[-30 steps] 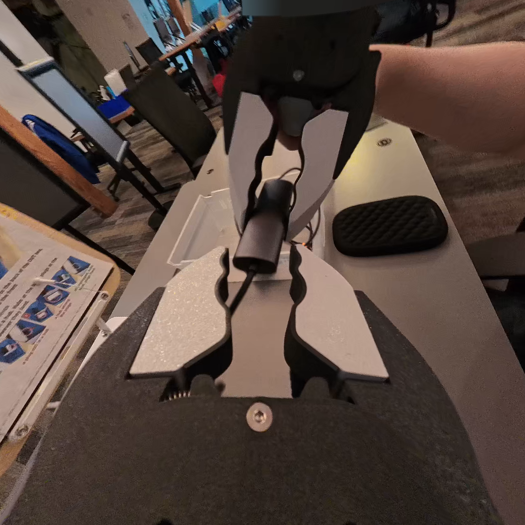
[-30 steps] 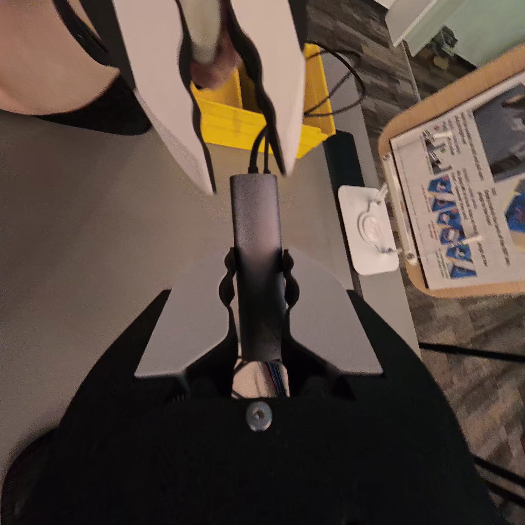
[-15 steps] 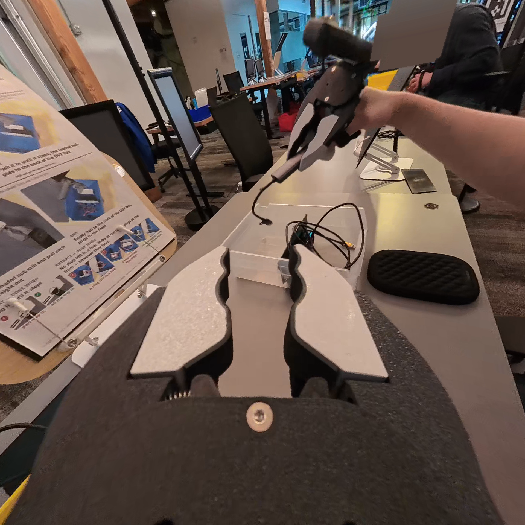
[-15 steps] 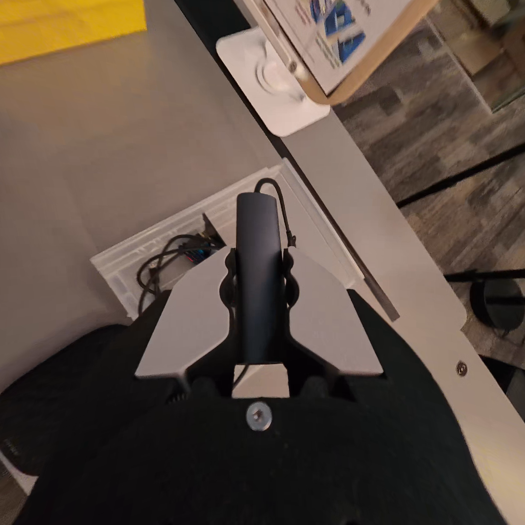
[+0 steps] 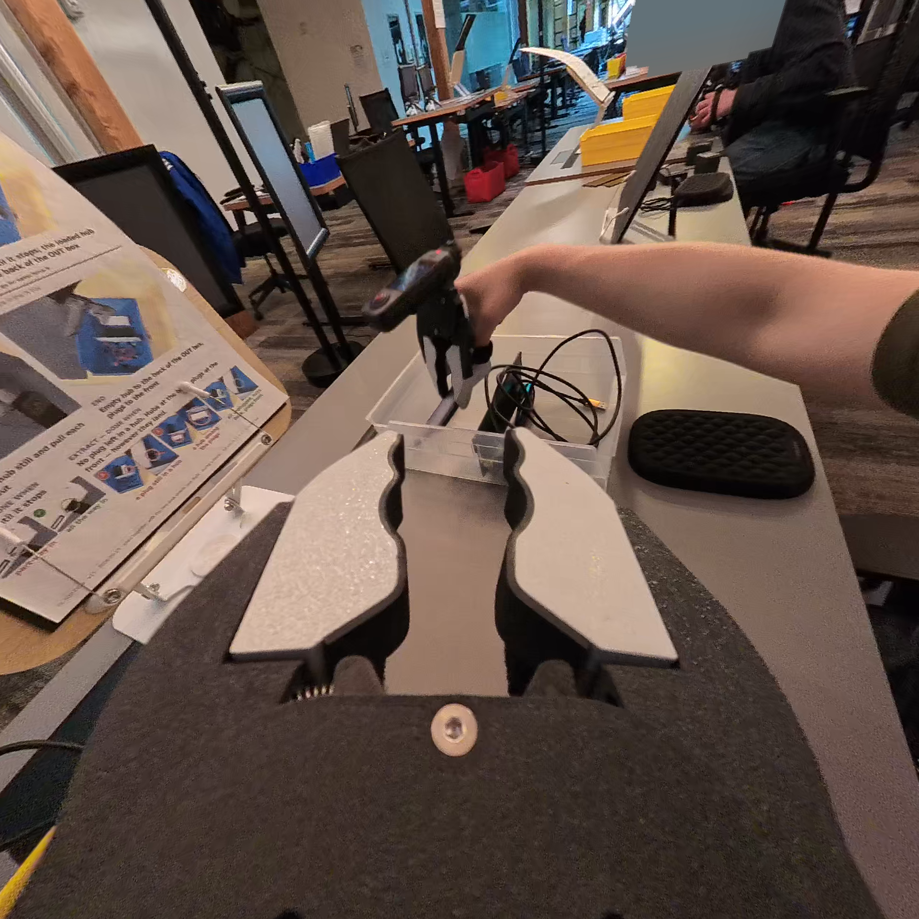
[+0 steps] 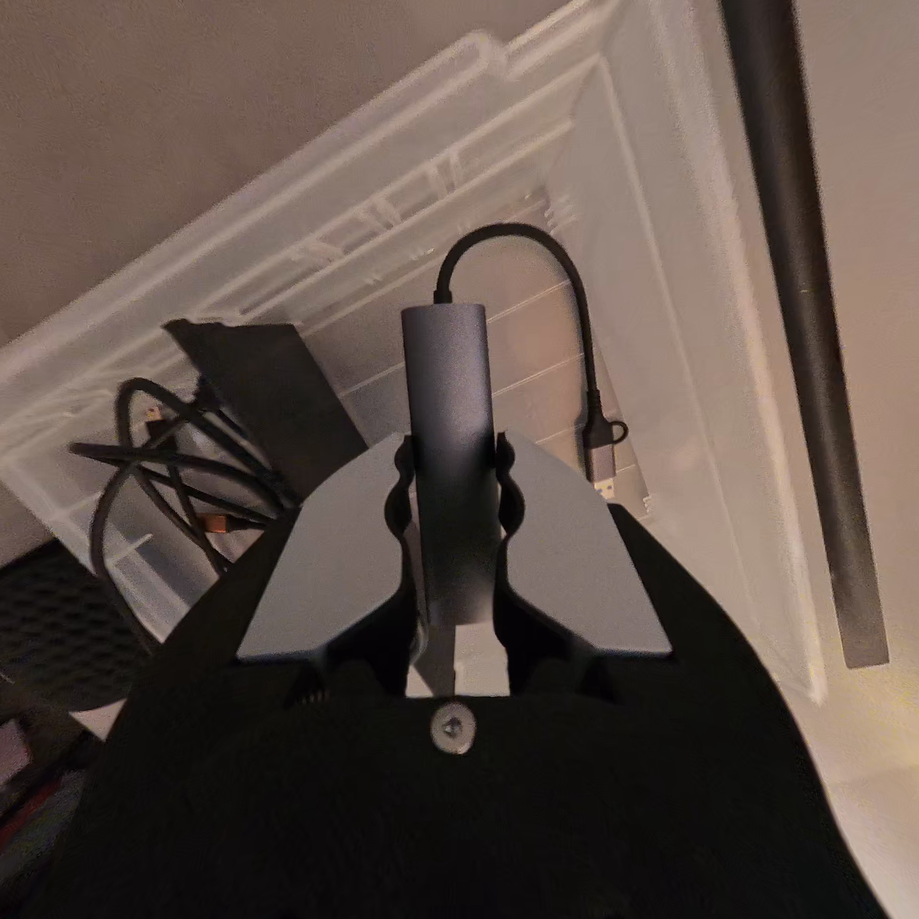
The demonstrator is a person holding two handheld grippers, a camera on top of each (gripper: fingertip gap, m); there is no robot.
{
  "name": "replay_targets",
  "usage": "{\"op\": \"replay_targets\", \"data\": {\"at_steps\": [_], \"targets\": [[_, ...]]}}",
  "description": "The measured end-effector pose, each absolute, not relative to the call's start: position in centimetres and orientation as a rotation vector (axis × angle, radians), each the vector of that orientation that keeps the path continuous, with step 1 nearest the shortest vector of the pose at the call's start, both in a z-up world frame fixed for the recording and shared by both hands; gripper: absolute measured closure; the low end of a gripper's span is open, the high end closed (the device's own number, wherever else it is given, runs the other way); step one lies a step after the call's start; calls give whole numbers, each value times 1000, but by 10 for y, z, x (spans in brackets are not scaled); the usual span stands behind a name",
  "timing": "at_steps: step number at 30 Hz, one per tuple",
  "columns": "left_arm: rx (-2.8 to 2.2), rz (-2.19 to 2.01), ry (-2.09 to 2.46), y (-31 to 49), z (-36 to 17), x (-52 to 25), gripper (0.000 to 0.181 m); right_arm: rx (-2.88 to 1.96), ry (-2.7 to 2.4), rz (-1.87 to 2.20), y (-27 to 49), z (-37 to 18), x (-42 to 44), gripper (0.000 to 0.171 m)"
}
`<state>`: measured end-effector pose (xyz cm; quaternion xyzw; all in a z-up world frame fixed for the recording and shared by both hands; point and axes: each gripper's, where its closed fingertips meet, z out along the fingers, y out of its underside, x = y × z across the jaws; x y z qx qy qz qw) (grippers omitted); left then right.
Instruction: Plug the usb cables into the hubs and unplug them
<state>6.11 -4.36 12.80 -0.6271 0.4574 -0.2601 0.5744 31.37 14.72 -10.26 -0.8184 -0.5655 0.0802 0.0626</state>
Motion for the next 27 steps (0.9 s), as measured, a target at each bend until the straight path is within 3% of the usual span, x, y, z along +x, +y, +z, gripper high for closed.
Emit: {"op": "replay_targets", "data": {"at_steps": [6,15,18,21,24,27], "targets": [[-1456,-625,1039,-42,134,51,144,-2524,-1715,374,143,-123,313,139],[-1444,-616,1013,-43,141,40,145,-2358,-1618,263,158,-85,321,140],[-1427,-612,1001,-45,146,36,145,-2145,-1520,229,166,-33,309,141],[-1413,-593,982,-47,151,29,145,-1786,-1337,303,154,57,271,142],[-1424,-517,930,-41,156,11,145,-1372,-1085,475,105,158,224,142],[-1459,-419,831,-31,159,-19,145,-1069,-948,571,42,212,187,135]]}}
